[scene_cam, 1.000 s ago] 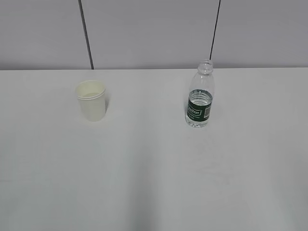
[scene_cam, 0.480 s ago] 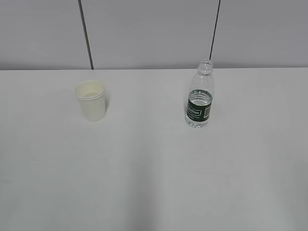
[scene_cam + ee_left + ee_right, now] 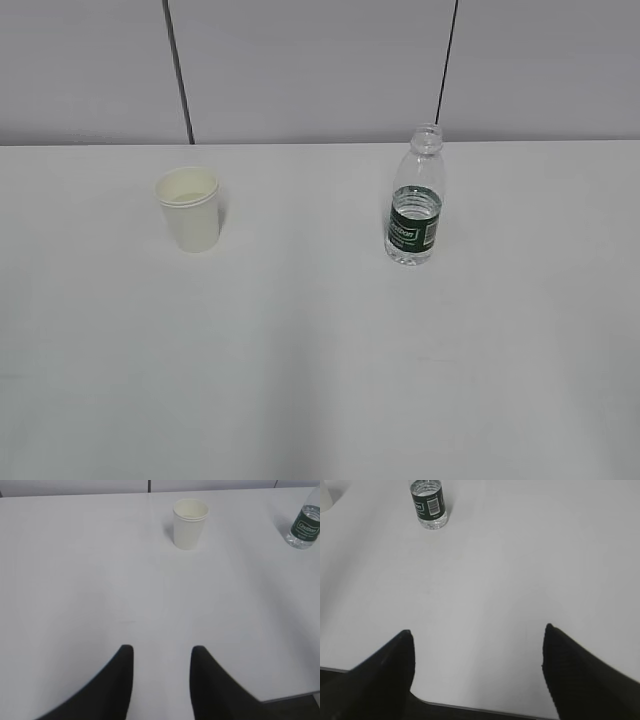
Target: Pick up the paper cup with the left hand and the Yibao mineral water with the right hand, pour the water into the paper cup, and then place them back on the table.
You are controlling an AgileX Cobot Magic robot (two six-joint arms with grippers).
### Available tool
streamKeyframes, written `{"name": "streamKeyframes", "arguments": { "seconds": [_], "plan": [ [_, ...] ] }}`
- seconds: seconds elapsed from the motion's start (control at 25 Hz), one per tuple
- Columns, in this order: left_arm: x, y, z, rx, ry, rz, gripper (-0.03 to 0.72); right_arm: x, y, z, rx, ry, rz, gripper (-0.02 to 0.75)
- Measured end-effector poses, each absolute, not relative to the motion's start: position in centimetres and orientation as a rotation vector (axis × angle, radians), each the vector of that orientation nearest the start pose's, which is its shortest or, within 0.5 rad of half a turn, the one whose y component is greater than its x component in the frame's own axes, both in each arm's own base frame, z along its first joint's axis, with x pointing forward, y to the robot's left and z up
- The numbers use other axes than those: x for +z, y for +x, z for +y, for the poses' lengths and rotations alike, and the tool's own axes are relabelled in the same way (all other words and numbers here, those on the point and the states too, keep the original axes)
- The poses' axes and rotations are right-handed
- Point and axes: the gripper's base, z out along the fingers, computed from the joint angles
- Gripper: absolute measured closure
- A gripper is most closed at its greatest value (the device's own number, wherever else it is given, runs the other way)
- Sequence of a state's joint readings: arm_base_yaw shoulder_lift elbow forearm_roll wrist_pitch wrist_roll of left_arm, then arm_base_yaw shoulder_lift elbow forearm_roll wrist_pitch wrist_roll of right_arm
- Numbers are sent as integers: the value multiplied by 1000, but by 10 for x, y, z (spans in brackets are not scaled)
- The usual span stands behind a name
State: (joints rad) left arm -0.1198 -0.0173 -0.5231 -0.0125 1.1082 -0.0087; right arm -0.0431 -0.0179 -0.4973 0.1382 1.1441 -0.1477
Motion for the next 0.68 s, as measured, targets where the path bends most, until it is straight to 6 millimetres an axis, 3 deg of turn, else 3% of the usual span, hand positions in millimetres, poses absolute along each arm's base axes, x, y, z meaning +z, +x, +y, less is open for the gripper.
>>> {"name": "streamKeyframes", "arguments": {
  "seconds": [0.68],
  "plan": [
    [280,-12,0,-95,115,2049,447,270,-11,12,53,-125,2101,153]
  ]
}}
